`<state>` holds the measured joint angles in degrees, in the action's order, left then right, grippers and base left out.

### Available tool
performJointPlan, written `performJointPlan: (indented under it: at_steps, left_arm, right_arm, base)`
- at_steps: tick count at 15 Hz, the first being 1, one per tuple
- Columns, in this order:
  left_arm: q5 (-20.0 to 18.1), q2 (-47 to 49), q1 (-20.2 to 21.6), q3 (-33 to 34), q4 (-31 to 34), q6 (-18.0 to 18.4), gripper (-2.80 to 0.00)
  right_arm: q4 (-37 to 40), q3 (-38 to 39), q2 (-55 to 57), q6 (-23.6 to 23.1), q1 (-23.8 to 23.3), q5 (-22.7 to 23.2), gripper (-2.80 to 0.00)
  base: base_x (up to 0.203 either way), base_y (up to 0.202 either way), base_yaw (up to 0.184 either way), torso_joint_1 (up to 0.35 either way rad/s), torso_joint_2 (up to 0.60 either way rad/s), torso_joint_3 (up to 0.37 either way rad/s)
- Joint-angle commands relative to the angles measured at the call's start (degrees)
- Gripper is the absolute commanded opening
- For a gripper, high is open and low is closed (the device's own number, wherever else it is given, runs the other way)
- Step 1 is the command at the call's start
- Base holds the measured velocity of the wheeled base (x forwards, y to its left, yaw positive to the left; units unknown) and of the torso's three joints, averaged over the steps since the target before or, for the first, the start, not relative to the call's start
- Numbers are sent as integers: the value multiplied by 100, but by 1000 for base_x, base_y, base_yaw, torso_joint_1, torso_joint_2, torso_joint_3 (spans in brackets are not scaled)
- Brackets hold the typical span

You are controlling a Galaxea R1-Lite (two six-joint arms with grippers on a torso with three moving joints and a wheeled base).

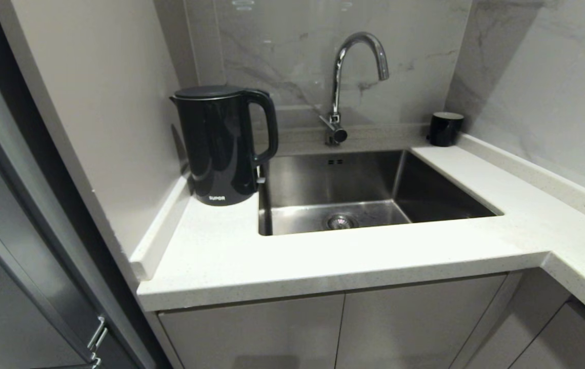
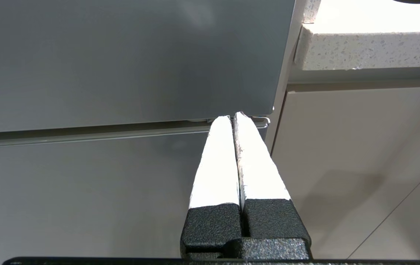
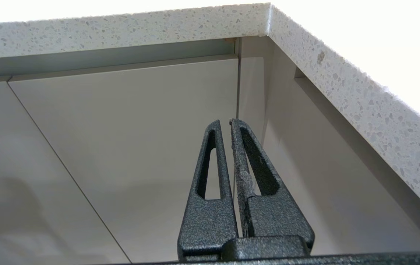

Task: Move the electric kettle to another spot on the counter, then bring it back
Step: Grab the kettle

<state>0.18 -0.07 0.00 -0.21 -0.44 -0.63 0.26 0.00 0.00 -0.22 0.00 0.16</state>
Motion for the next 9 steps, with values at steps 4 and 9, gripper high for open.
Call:
performJointPlan:
  at_steps: [4, 9]
  left_arm:
    - [8, 7, 0, 3, -18, -7, -280]
    - [8, 7, 0, 3, -18, -7, -280]
  right_arm:
    - [0, 0, 9, 4, 0, -7, -280]
    - [0, 0, 9, 4, 0, -7, -280]
  base:
    - [0, 0, 0, 0, 0, 0]
    - [0, 0, 0, 0, 0, 0]
